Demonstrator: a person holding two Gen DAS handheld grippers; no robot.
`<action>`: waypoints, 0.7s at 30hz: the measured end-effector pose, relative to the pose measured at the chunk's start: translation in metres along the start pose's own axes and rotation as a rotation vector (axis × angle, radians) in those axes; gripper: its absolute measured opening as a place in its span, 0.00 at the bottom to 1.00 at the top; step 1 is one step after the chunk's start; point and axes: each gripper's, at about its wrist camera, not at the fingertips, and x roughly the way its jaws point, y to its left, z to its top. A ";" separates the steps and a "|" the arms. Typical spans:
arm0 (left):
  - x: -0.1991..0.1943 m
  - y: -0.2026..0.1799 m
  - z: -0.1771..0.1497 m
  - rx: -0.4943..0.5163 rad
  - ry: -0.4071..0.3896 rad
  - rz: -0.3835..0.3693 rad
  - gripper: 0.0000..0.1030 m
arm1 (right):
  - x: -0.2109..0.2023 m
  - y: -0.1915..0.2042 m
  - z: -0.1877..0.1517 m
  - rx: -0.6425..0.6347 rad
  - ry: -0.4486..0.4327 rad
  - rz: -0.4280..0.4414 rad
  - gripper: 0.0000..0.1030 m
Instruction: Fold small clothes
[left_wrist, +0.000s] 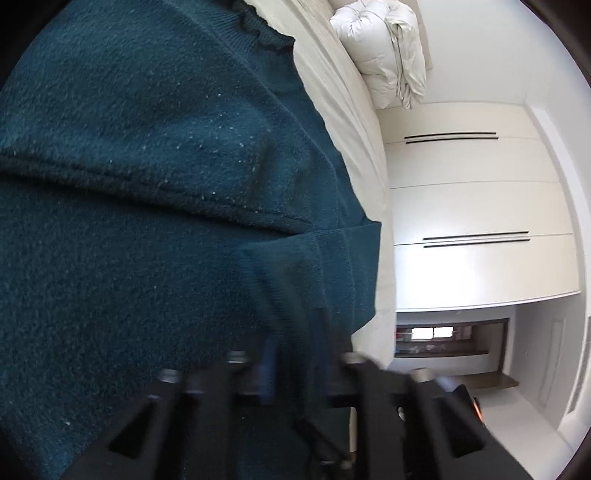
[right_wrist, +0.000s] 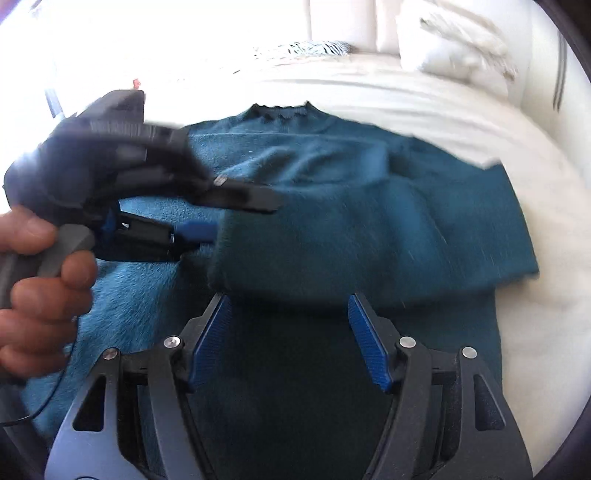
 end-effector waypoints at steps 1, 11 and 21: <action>-0.003 -0.004 0.001 0.018 -0.004 0.014 0.07 | -0.004 -0.009 -0.001 0.046 -0.004 0.032 0.63; -0.074 -0.105 0.027 0.384 -0.147 0.109 0.07 | -0.002 -0.059 -0.030 0.266 0.013 0.091 0.63; -0.127 -0.051 0.070 0.309 -0.220 0.218 0.07 | -0.011 -0.069 -0.030 0.323 -0.001 0.137 0.63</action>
